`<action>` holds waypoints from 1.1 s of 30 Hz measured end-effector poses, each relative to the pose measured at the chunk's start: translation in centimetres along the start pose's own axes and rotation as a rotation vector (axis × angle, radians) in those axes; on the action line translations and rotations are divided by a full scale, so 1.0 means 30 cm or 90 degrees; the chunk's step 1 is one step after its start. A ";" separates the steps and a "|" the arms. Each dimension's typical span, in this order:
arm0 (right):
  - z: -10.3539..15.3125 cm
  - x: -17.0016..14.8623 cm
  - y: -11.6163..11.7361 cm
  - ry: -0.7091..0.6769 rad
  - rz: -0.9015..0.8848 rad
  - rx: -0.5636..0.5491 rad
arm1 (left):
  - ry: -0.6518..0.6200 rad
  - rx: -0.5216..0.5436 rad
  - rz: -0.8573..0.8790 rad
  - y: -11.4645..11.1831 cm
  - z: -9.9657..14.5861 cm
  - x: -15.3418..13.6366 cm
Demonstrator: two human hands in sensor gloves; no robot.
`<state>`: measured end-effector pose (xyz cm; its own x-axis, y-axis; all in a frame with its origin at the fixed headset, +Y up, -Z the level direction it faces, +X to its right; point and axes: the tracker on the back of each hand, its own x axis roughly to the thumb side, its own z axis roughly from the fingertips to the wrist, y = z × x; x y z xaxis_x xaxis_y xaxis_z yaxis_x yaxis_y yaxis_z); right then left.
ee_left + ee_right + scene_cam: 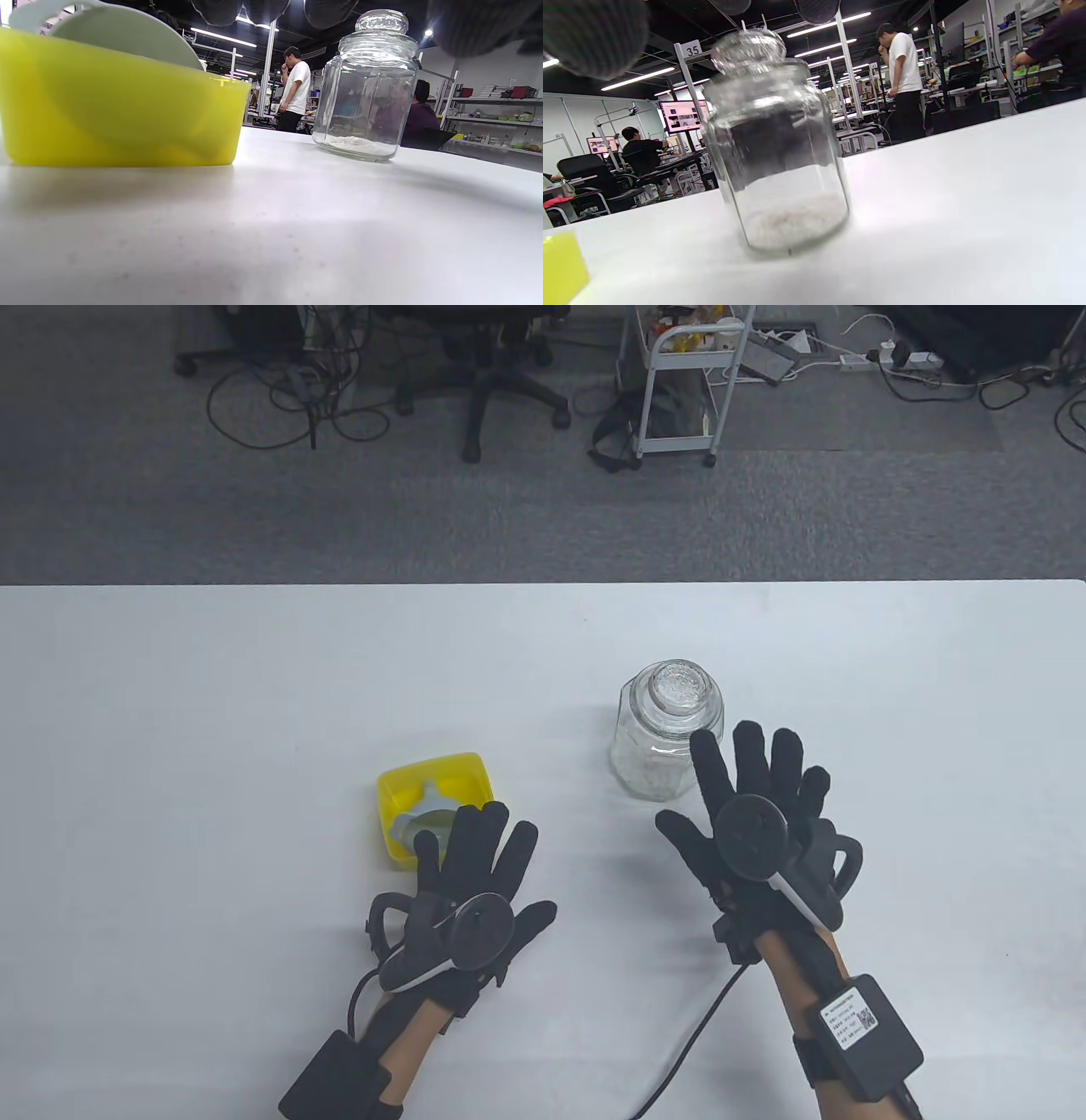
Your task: Transfer rice through funnel into glass jar
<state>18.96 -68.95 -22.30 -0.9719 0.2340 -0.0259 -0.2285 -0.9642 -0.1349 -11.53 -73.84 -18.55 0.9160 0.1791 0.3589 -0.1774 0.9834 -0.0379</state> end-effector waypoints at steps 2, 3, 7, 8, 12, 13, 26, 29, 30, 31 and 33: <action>0.024 -0.036 0.048 0.008 -0.016 -0.002 | -0.002 -0.002 0.001 0.001 0.000 0.000; 0.036 -0.063 0.074 0.010 -0.045 -0.017 | -0.003 -0.001 0.002 0.001 0.001 0.000; 0.044 -0.110 0.092 0.043 -0.039 0.035 | -0.006 -0.001 0.005 -0.001 -0.002 0.005; 0.045 -0.113 0.097 0.042 -0.033 0.048 | -0.009 -0.003 0.001 -0.004 -0.002 0.008; 0.043 -0.114 0.101 0.050 -0.021 0.060 | -0.008 -0.008 -0.008 -0.009 -0.004 0.009; 0.042 -0.113 0.103 0.050 -0.015 0.063 | -0.006 -0.008 -0.010 -0.008 -0.003 0.007; 0.048 -0.093 0.105 0.034 0.007 0.063 | 0.007 -0.004 -0.014 -0.001 -0.003 -0.008; 0.049 -0.095 0.103 0.037 0.006 0.064 | 0.004 -0.004 -0.015 -0.004 -0.003 -0.006; 0.049 -0.096 0.102 0.039 0.006 0.064 | 0.003 -0.005 -0.014 -0.004 -0.003 -0.006; 0.049 -0.096 0.103 0.039 0.005 0.064 | 0.003 -0.005 -0.015 -0.005 -0.003 -0.005; 0.049 -0.098 0.103 0.041 0.004 0.064 | 0.003 -0.007 -0.016 -0.005 -0.003 -0.005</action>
<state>21.04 -72.80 -21.18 -0.9685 0.2319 -0.0909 -0.2297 -0.9726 -0.0351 -11.62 -74.01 -18.70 0.9217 0.1552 0.3554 -0.1513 0.9877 -0.0390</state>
